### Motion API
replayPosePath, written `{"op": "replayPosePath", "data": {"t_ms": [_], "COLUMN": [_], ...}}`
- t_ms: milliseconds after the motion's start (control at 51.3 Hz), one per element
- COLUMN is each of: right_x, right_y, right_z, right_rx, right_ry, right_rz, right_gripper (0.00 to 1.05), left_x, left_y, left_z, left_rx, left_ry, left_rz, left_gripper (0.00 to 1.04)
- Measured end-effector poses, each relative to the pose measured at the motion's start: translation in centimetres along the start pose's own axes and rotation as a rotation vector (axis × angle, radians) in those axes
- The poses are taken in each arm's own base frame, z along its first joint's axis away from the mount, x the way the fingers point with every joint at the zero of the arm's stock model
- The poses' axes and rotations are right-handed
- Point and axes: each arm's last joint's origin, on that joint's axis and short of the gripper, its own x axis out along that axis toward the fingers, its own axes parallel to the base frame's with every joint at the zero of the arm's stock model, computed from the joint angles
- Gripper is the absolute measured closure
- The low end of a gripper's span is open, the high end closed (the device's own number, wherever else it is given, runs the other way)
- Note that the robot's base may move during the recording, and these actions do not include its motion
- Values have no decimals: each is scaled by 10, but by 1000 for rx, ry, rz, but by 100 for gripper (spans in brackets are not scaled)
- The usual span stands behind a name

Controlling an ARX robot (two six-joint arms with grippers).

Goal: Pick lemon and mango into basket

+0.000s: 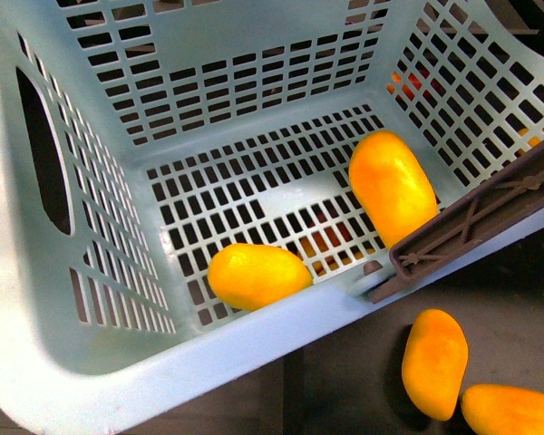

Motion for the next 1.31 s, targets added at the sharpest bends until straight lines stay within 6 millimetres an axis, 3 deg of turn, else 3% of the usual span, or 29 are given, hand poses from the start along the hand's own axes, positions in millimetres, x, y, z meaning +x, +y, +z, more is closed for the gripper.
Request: {"op": "replayPosePath", "data": {"t_ms": [39,117,175,331,545,1305], "right_x": [-1,-9,-18,-37,-52,-87], "right_y": [-3,-2,1,9,8,6], "right_z": [-1,-14,-28,-55,-76,-114], "right_rx": [0,-25,-37,-46,-45,-48], "right_ry": [-19,-229,-291,-307,-302,-303], "right_rz": [-13,2,6,15,8,7], "right_gripper": [10,27,39,71,103,103], "left_x": [0,0,0,0,0,0], "left_y": [0,-1,-1,-1,0,0], "left_z": [0,-1,-2,-1,-1,-1], "left_rx": [-1,0,-1,-5,-4,-4], "left_ry": [0,6,17,11,4,8], "left_rz": [0,-3,-8,-5,-2,-4], "left_gripper": [101,101,101,101,101,101]}}
